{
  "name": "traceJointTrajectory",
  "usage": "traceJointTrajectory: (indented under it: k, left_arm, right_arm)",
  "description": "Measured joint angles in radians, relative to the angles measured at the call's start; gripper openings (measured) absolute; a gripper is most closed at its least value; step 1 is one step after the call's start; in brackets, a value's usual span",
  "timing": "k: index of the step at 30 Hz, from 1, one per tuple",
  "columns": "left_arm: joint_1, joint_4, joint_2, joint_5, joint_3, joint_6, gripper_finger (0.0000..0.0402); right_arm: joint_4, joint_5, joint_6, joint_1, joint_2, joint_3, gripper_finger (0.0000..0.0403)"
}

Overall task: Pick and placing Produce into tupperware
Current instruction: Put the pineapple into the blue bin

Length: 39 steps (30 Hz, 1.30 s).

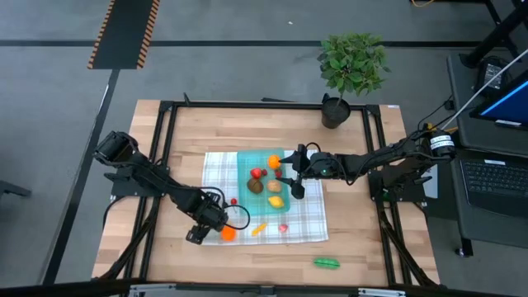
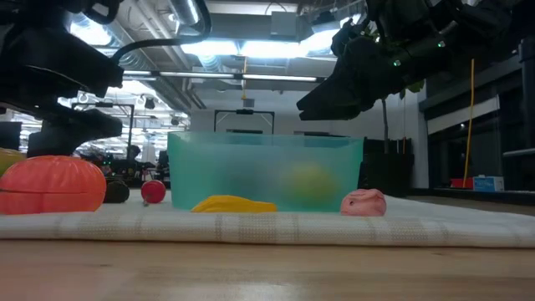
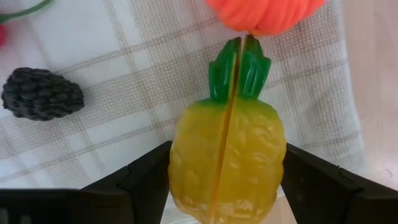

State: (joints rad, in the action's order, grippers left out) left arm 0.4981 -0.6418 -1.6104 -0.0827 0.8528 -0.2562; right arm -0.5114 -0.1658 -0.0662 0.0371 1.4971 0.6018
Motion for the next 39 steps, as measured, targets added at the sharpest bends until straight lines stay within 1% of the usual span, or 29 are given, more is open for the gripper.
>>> traceJointTrajectory:
  k: [2, 11, 14, 18, 22, 27, 30, 35, 37, 39]
  left_arm:
    - [-0.005, 0.002, 0.000, -0.015, 0.000, 0.000, 0.0262]
    - [-0.007, 0.010, 0.000, -0.017, 0.001, 0.002, 0.0260]
    - [-0.007, 0.010, 0.000, -0.017, 0.001, 0.002, 0.0244]
    - [-0.007, 0.010, 0.000, -0.019, 0.001, 0.000, 0.0211]
    - [-0.016, 0.009, 0.000, -0.072, 0.001, -0.006, 0.0181]
    - [-0.045, 0.006, 0.000, -0.129, 0.001, -0.048, 0.0170]
    - [-0.068, -0.032, 0.000, -0.153, 0.019, -0.058, 0.0168]
    - [-0.092, -0.106, 0.002, -0.150, 0.081, -0.044, 0.0166]
    - [-0.094, -0.132, 0.005, -0.119, 0.110, -0.012, 0.0166]
    - [-0.092, -0.156, 0.023, -0.059, 0.121, 0.024, 0.0166]
  right_arm:
    - [0.000, 0.000, 0.000, 0.000, 0.000, 0.000, 0.0315]
    - [0.000, 0.000, 0.019, 0.000, 0.000, 0.000, 0.0315]
    - [0.000, 0.000, 0.019, 0.000, 0.000, 0.000, 0.0315]
    - [0.000, 0.000, 0.019, 0.000, 0.000, 0.000, 0.0315]
    - [0.000, 0.000, 0.019, 0.000, 0.000, 0.000, 0.0315]
    - [0.000, 0.000, 0.019, 0.000, 0.000, 0.000, 0.0315]
    - [0.000, 0.000, 0.019, 0.000, 0.000, 0.000, 0.0315]
    - [0.000, 0.000, 0.019, 0.000, 0.000, 0.000, 0.0315]
    - [0.000, 0.000, 0.019, 0.000, 0.000, 0.000, 0.0315]
    - [0.000, 0.000, 0.019, 0.000, 0.000, 0.000, 0.0315]
